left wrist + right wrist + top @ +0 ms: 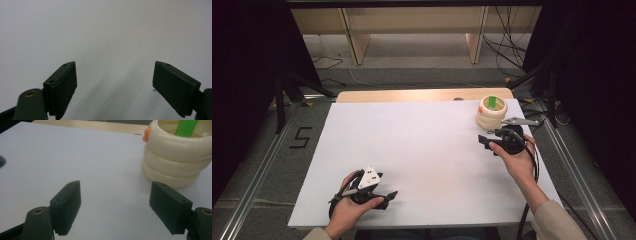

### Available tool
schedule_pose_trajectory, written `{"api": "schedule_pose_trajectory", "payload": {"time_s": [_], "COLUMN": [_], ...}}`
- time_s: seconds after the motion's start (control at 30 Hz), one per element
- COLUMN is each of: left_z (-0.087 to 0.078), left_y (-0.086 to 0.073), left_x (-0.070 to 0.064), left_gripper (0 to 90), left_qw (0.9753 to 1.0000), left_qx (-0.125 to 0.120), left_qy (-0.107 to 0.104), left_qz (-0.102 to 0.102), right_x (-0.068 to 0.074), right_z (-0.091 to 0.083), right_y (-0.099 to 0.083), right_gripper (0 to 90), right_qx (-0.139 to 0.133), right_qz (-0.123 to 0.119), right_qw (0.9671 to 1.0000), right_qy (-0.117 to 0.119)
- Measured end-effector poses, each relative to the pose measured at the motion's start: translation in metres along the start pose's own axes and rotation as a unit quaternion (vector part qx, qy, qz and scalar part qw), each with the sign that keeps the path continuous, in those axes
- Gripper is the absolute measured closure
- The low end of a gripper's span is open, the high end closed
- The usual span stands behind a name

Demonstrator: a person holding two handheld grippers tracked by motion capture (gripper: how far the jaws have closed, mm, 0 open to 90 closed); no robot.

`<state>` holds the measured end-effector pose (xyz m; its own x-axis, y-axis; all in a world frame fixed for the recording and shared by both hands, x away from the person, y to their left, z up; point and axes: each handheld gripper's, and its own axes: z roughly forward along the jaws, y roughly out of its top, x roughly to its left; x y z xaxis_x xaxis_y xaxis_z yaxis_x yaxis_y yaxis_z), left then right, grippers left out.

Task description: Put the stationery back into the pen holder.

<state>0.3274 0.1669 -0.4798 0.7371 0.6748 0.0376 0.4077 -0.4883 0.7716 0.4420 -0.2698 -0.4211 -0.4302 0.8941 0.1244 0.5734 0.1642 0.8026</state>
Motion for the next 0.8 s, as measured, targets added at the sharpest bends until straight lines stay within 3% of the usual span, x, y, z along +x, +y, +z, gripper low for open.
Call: {"api": "schedule_pose_trajectory", "payload": {"time_s": [0.8], "left_z": [0.000], "left_y": [0.000], "left_x": [0.000], "left_gripper": [19.5], "left_qw": [1.0000], "left_qx": [-0.001], "left_qy": [0.001], "left_qz": [0.000], "right_x": [0.018], "right_z": [-0.015], "right_y": [-0.045], "right_gripper": [25.5], "right_qx": [0.031], "right_qz": [-0.012], "right_qw": [0.9986], "right_qy": [0.042]}}
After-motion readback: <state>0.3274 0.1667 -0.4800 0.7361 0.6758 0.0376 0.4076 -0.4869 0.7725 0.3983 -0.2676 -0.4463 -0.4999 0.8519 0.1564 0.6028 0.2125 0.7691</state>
